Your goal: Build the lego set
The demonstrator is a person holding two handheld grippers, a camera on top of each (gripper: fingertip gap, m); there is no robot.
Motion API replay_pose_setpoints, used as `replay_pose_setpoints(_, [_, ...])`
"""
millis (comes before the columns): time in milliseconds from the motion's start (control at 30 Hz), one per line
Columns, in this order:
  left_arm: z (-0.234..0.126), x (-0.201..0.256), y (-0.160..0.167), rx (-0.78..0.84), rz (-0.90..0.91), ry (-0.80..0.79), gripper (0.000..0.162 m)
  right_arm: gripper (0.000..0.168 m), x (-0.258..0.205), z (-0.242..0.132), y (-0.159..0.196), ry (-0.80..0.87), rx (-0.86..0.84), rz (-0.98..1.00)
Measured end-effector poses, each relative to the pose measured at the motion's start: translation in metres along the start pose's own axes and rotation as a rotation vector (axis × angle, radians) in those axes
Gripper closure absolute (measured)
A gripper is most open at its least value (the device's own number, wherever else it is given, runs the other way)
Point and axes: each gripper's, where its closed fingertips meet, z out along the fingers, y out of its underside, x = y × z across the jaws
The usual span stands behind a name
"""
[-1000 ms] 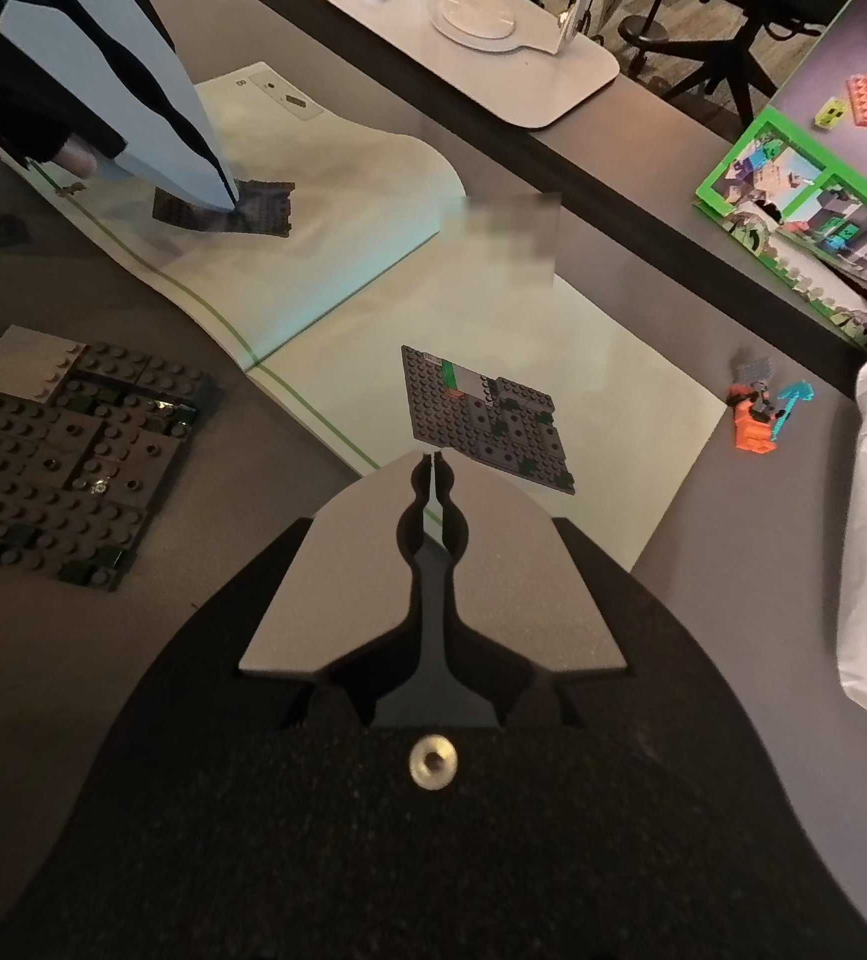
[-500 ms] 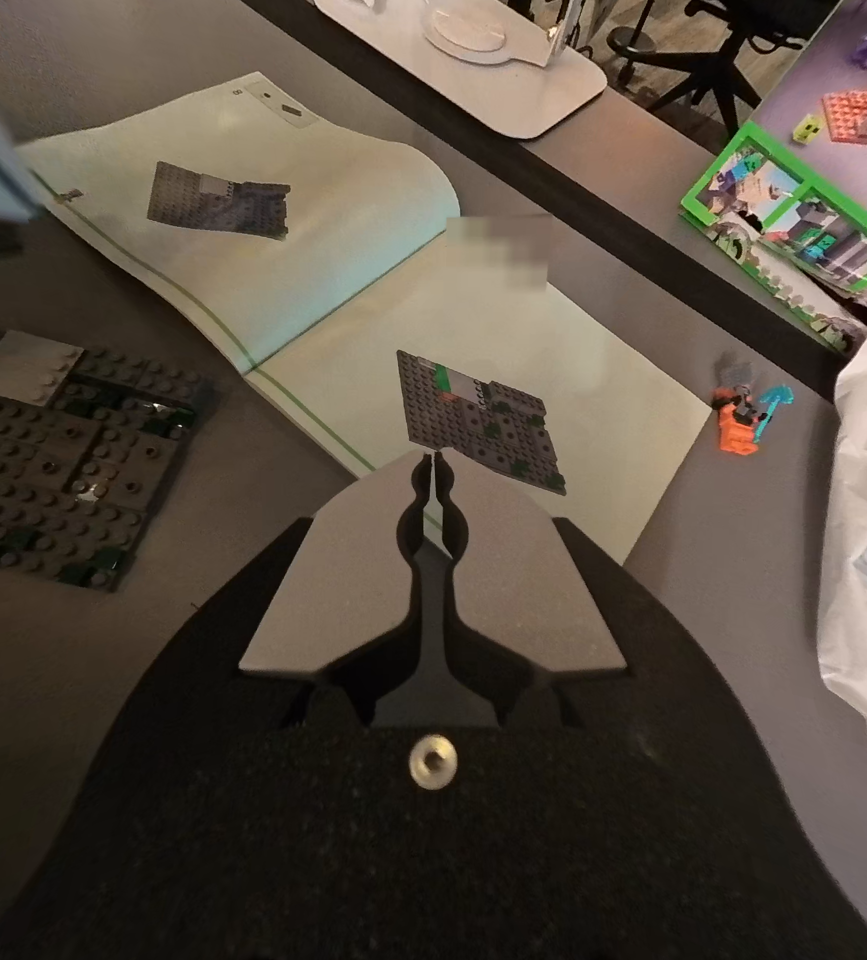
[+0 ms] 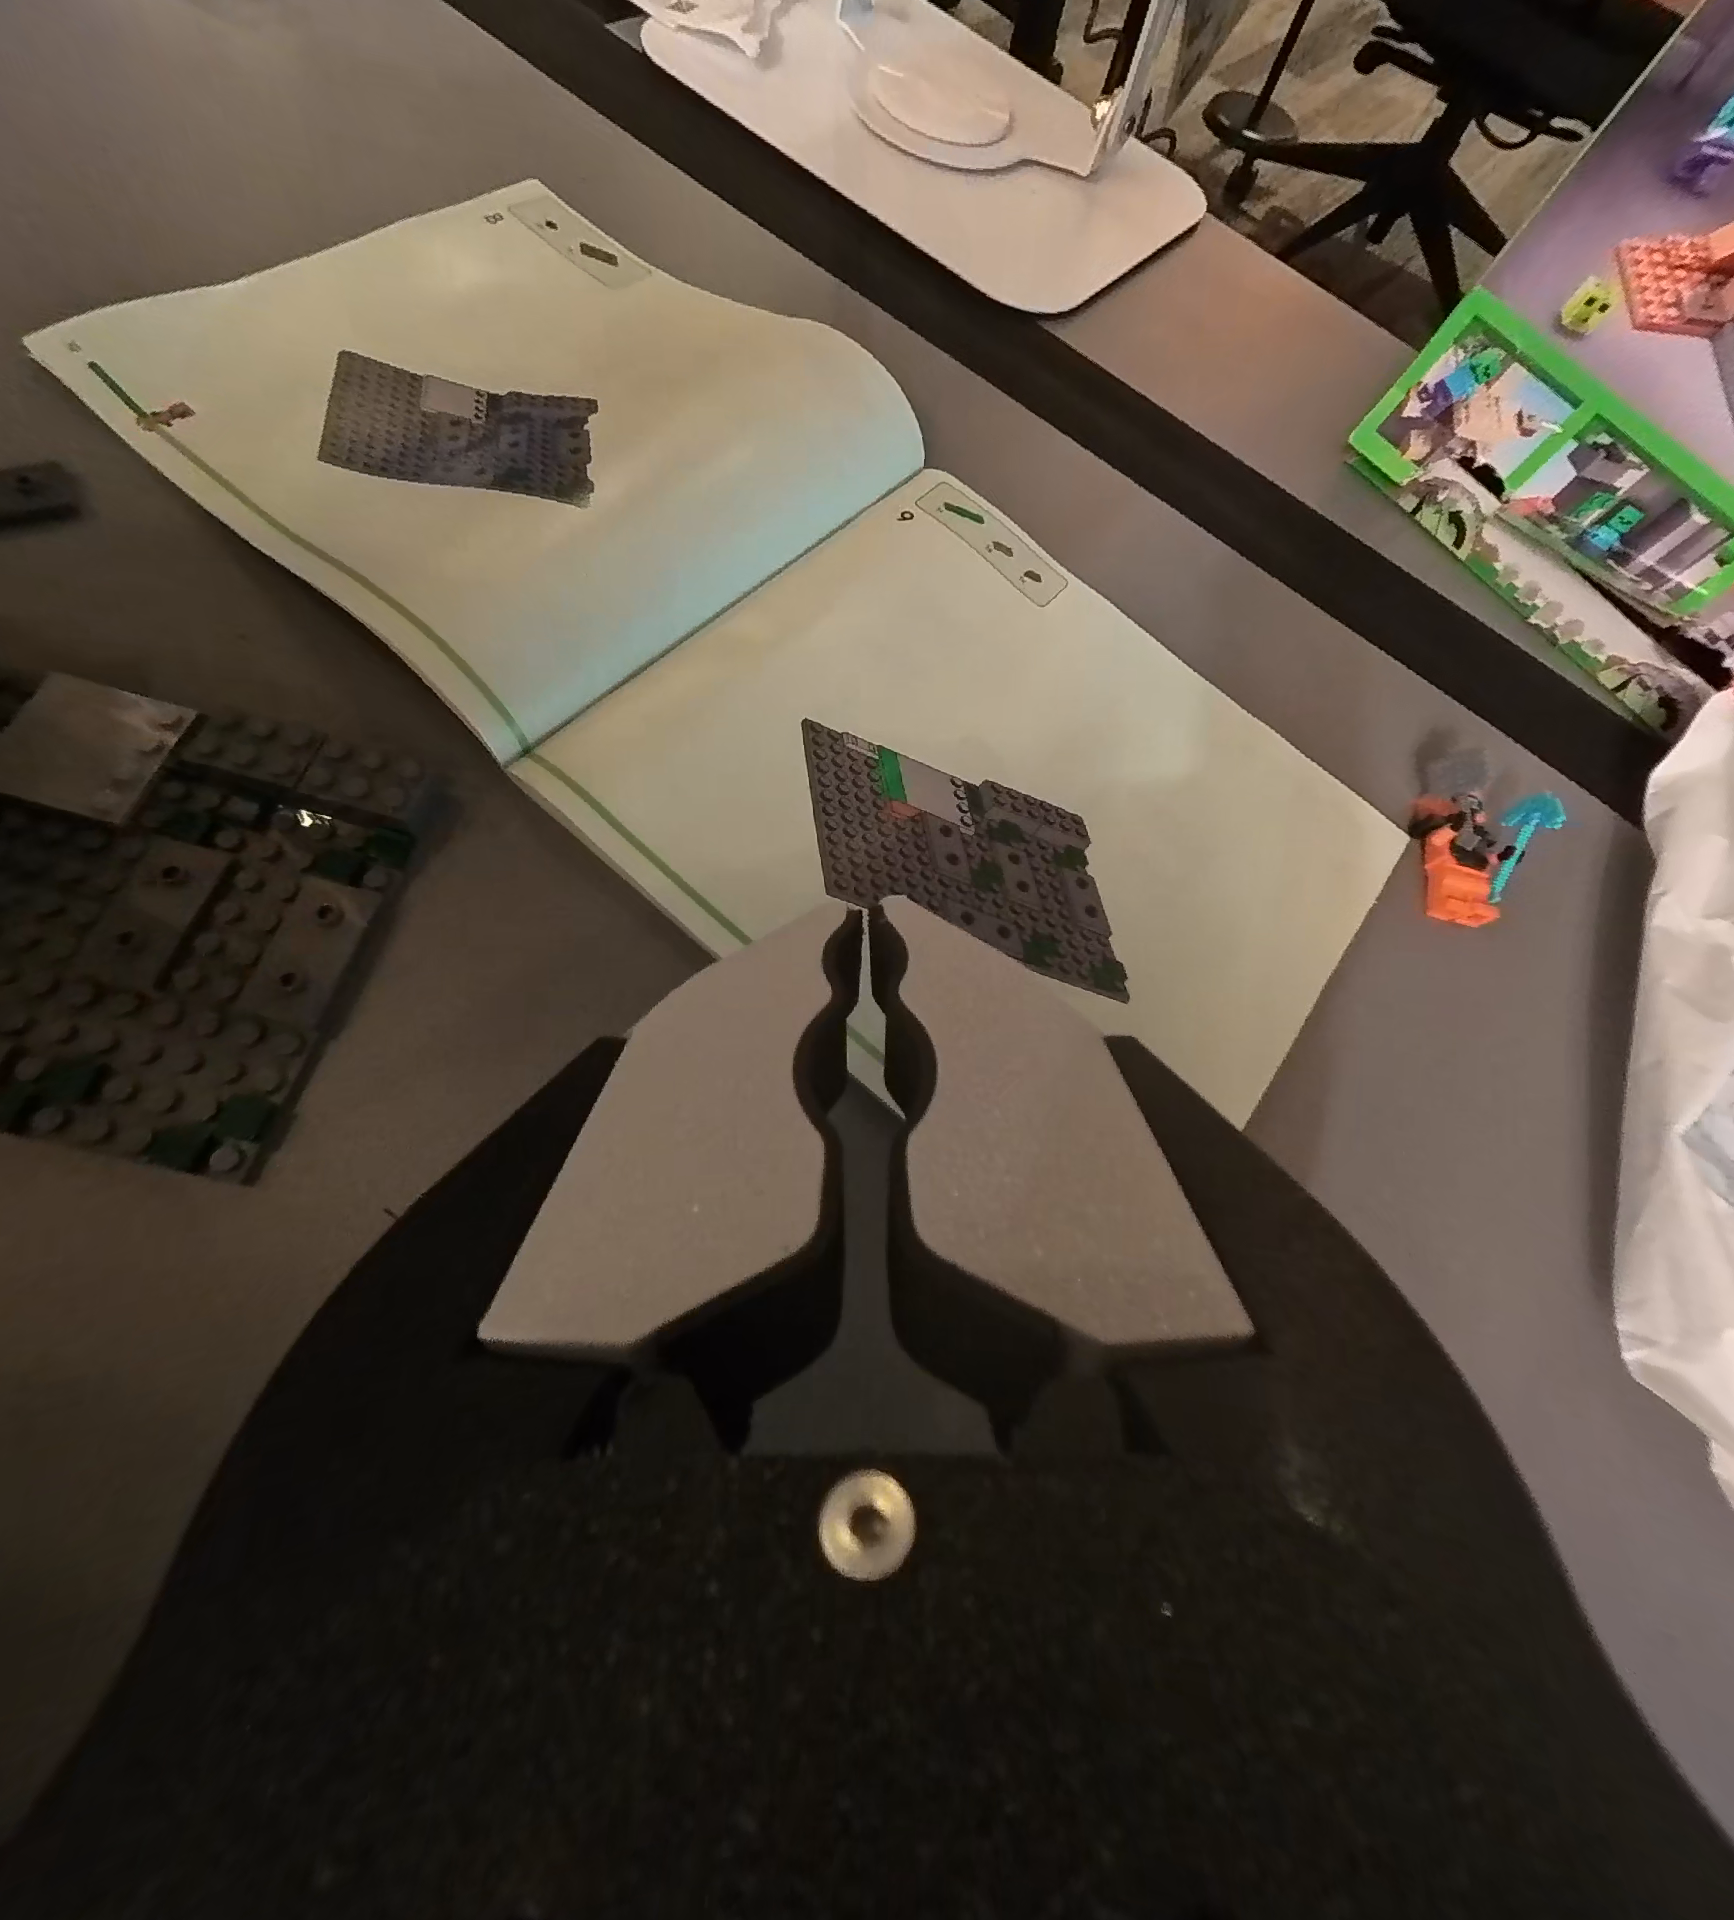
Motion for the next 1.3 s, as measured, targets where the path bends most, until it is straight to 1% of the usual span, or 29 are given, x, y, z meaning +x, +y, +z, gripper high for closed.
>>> replay_pose_setpoints(33, [0.001, 0.0, 0.0, -0.002, 0.005, -0.003, 0.162, 0.168, 0.0, 0.0, 0.0, -0.001, 0.001, 0.0])
replay_pose_setpoints(833, [0.008, 0.0, 0.006, -0.032, 0.017, 0.0, 0.162, 0.168, 0.0, 0.0, 0.0, -0.005, 0.002, 0.002])
replay_pose_setpoints(1300, [0.016, -0.004, -0.006, -0.031, 0.049, -0.011, 0.162, 0.167, -0.001, 0.0, 0.001, -0.01, 0.0, 0.003])
